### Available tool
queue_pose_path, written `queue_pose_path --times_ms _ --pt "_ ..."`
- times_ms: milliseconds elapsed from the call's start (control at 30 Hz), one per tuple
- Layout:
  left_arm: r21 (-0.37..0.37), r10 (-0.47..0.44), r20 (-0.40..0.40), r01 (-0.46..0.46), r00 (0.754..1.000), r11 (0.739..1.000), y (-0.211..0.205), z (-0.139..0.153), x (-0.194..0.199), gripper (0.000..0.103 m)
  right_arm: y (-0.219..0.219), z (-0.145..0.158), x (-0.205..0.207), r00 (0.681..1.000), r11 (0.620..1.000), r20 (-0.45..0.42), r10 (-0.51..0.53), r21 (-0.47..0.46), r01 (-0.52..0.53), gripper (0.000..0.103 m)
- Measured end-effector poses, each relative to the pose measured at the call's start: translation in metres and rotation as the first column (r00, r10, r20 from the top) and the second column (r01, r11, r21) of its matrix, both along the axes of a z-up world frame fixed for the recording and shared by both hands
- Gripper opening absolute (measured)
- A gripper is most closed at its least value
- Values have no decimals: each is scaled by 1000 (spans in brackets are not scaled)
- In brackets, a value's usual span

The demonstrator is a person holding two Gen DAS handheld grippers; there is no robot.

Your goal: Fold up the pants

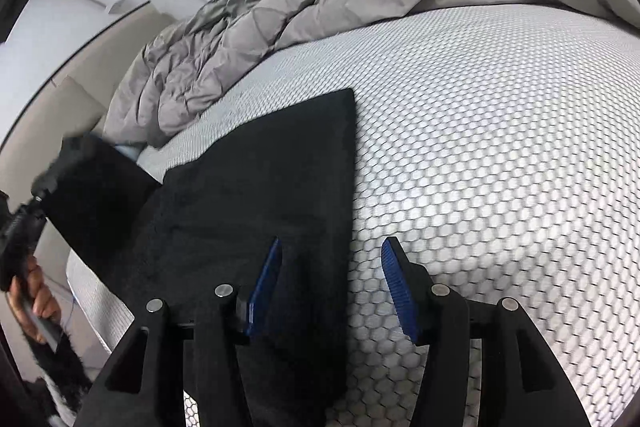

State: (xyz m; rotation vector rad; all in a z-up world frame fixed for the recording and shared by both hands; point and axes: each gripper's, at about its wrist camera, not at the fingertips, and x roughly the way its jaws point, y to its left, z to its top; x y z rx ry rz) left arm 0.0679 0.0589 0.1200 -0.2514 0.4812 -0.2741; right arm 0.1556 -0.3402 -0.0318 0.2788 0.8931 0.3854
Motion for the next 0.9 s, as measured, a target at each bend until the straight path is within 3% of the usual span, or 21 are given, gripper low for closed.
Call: queue_pose_path --times_ms 67,100,133,167,200,267,367,400,433,500,600,733,900 --pt "3 -147 -27 147 989 989 -54 -4 6 5 -10 3 0 1000 1000 6 -29 11 29 53" --pt "-10 -247 -71 247 966 969 -88 -15 13 13 -15 5 -1 999 999 10 -42 14 42 53" --pt "-21 -337 -121 337 934 941 -112 -27 20 22 -21 6 -3 998 998 14 -56 18 56 53" --pt "-38 -423 -181 424 888 905 -136 -43 25 40 -26 8 -3 997 997 15 -70 23 69 53" --pt "-53 -477 -246 480 844 876 -155 -63 30 45 -34 9 -4 996 996 17 -87 28 87 53" --pt "-51 -501 -300 511 812 858 -167 -88 27 45 -39 9 -2 994 994 13 -106 39 106 53" --pt "-51 -491 -297 500 819 865 -154 -95 22 46 -50 10 -4 994 992 3 -109 57 109 53" --pt "-58 -480 -275 484 833 873 -141 -93 18 49 -51 11 -6 995 993 3 -99 60 99 53" --pt "-56 -458 -253 460 852 886 -125 -91 16 53 -51 11 -7 996 994 2 -90 66 89 53" --pt "-30 -356 -195 357 914 933 -94 -84 24 69 -51 12 -13 999 994 -6 -41 102 42 53" --pt "-27 -225 -188 224 956 974 -53 -95 34 70 -37 13 -18 997 981 -9 76 177 -74 52" --pt "-70 -126 -253 112 959 991 -6 -122 59 70 -13 14 -26 976 952 0 216 221 -211 49" --pt "-61 -51 -305 34 951 998 34 -144 70 70 10 -10 -22 973 974 -77 219 73 -213 49"
